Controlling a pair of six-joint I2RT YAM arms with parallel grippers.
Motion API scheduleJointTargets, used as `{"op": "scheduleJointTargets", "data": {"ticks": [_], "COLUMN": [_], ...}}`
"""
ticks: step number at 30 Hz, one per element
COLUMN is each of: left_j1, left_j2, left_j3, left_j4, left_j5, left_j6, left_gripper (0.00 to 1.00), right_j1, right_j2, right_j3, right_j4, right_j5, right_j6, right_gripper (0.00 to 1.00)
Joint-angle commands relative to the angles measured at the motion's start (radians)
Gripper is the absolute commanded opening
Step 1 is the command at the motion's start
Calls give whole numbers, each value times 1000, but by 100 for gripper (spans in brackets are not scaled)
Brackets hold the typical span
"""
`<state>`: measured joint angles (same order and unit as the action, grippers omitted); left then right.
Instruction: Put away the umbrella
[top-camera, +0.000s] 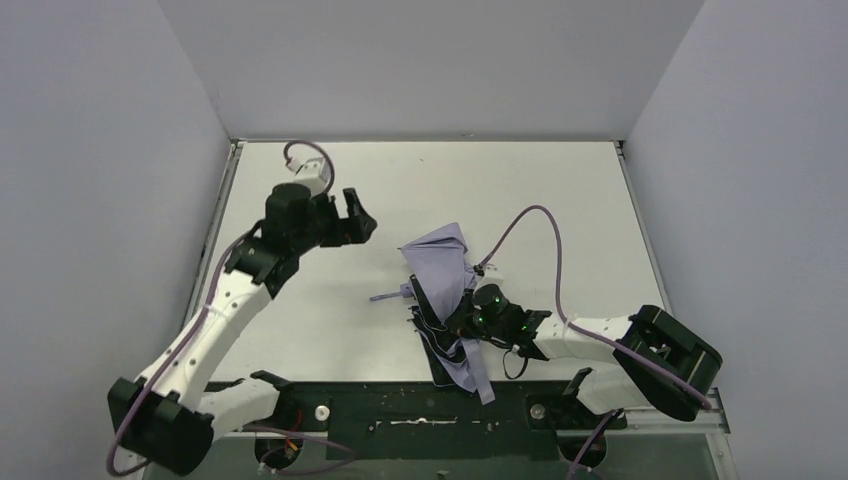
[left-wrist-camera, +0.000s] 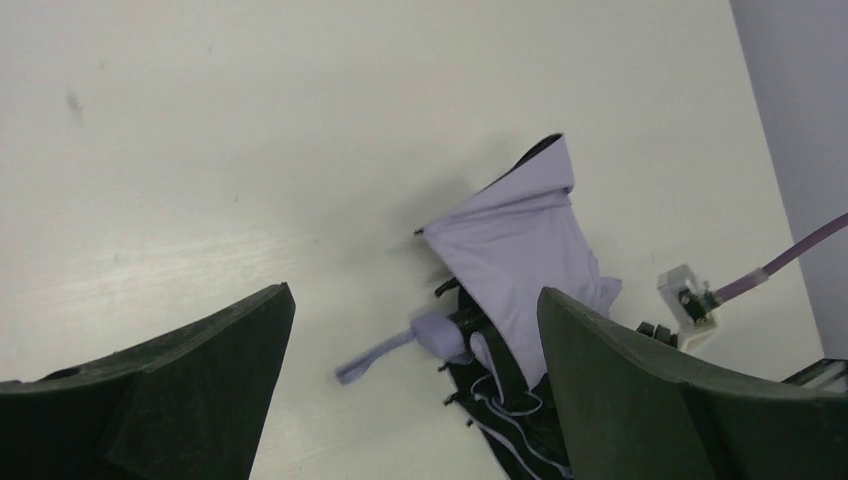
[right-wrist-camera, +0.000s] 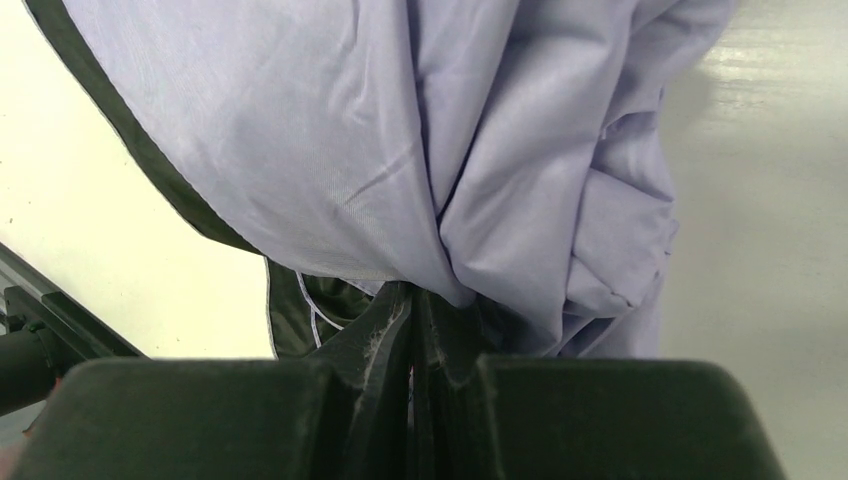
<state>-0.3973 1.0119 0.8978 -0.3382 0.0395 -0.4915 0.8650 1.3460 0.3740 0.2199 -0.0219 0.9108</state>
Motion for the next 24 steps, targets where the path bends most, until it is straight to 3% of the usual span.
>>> {"op": "scheduleJointTargets", "data": {"ticks": [1, 6, 14, 21, 24], "left_j1": [-3, -89, -228, -259, -268], "left_j2": [245, 481, 995, 1382, 1449], "left_j3": [345, 558, 1123, 1680, 1745], "left_j4": [-226, -266, -567, -870, -888], "left_j5": [202, 235, 191, 149, 177], "left_j6": [190, 278, 351, 354, 352], "left_gripper": [91, 91, 91, 91, 91], "right_j1": [-5, -4, 5, 26, 34], "right_j2": [44, 44, 51, 57, 63], "right_j3": [-74, -73, -61, -55, -53], "right_j4": [-176, -173, -195, -205, -205], "right_j5": [128, 130, 136, 147, 153], "right_j6": [-36, -42, -55, -47, -44], "right_gripper": [0, 0, 0, 0, 0]}}
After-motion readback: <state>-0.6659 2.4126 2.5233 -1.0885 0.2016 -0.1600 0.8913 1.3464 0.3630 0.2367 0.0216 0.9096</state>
